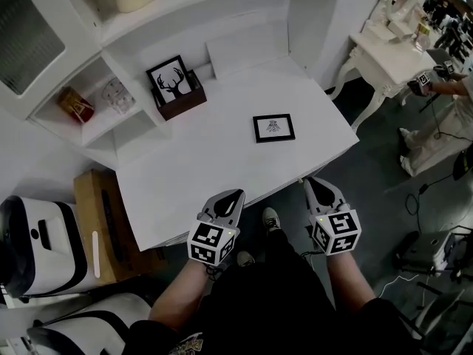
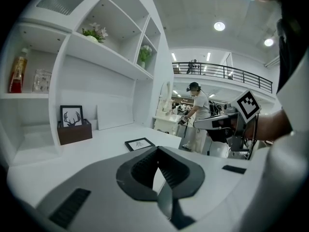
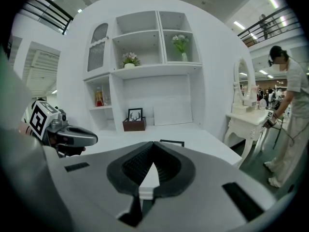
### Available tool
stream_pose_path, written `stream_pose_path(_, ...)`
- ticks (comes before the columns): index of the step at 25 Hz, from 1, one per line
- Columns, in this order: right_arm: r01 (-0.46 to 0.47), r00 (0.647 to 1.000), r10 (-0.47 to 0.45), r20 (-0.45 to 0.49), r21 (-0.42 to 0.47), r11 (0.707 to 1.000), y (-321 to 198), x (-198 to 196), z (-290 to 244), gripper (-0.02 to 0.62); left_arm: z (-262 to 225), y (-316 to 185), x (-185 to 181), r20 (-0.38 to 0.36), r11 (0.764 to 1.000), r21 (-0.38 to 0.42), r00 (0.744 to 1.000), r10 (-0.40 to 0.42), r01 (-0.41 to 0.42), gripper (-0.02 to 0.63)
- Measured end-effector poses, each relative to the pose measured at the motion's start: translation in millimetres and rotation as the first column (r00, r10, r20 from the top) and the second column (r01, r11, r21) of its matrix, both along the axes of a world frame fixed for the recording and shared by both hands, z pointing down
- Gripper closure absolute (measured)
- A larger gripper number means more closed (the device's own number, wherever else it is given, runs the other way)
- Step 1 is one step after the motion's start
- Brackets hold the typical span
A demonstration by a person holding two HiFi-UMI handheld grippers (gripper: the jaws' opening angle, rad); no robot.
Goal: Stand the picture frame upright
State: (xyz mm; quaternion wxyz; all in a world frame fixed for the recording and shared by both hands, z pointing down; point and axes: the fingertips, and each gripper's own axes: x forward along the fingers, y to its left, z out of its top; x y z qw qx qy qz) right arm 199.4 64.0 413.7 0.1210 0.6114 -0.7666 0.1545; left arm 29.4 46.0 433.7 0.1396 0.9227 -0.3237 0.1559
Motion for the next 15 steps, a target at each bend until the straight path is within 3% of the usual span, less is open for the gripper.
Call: stream_pose_path(15, 0.017, 1.000, -0.016, 0.012, -0.072, 0.997, -71.2, 37.3, 32.5, 0.592, 27.3, -71.3, 35.4, 0.001, 0.997, -0.058, 0.999, -0.044, 0.044, 0.600)
